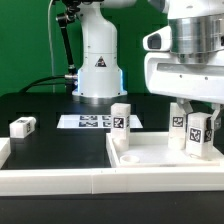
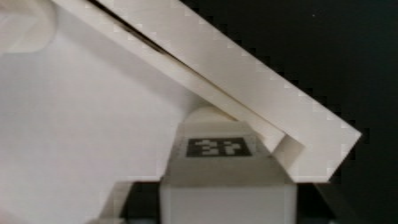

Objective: Assemble square table

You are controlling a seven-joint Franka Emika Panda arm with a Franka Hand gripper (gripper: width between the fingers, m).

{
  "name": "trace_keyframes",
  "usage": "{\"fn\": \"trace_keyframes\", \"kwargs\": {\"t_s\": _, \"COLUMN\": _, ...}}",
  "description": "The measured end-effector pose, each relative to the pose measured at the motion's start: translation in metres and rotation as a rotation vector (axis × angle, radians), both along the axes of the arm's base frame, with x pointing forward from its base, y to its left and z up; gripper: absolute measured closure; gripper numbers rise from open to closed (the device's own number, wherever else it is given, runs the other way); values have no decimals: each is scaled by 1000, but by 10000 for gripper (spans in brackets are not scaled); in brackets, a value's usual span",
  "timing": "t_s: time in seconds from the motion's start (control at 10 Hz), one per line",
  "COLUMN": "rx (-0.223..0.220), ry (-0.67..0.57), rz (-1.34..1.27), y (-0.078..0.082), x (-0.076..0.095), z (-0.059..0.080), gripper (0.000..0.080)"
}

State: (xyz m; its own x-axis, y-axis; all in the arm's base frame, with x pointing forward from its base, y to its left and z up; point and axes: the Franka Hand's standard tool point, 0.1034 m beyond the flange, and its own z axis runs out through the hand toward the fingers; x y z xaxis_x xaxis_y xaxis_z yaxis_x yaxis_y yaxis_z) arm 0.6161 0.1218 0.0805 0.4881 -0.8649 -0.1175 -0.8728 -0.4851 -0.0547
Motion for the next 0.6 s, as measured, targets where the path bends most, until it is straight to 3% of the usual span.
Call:
{"fn": "trace_keyframes", "kwargs": {"t_s": 0.4, "rx": 3, "ry": 48, "rz": -424, "y": 2, "x": 1, "z": 0, "gripper": 509}}
{"fn": "trace_keyframes", "kwargs": {"t_s": 0.6, "rx": 8, "ry": 64, "rz": -496, "y": 2, "x": 1, "z": 0, "gripper": 509}}
